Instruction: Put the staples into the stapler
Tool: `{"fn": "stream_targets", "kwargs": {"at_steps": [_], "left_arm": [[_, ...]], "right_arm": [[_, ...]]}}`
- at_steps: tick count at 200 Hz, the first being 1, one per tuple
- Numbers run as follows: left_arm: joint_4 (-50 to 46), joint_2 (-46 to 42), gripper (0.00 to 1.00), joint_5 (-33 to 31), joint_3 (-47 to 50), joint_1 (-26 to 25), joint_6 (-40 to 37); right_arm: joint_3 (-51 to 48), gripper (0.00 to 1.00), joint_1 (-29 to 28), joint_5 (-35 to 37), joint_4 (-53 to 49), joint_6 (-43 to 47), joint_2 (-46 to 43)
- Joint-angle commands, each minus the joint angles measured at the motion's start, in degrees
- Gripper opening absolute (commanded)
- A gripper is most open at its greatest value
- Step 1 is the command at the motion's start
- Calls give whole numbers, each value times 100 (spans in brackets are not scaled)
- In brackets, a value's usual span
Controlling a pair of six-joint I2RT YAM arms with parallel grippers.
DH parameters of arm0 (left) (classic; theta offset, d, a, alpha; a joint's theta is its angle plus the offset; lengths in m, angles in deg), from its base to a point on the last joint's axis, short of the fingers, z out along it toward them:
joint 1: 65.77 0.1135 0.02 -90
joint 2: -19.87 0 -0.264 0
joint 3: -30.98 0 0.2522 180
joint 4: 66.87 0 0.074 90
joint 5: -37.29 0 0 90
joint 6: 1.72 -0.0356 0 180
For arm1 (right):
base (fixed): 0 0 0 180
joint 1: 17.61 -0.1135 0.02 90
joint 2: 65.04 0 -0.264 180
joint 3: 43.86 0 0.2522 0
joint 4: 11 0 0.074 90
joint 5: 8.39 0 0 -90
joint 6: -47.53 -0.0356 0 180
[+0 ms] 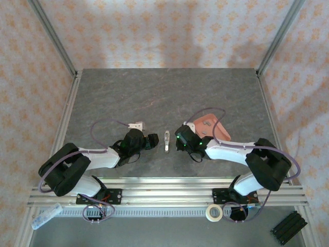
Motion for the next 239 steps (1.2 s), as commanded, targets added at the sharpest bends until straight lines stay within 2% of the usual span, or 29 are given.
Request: {"fn": "stream_targets", "kwargs": {"at_steps": [1,74,239], "left_arm": [[196,98,70,5,-96,67,19],[324,109,70,32,-31,69,55],[390,91,70,11,18,63,90]], "right_arm": [[79,20,-30,246,-55,-134,43],[-8,20,-43,410,-45,-449,-560],[-63,20,-40,253,142,-697,33]]}}
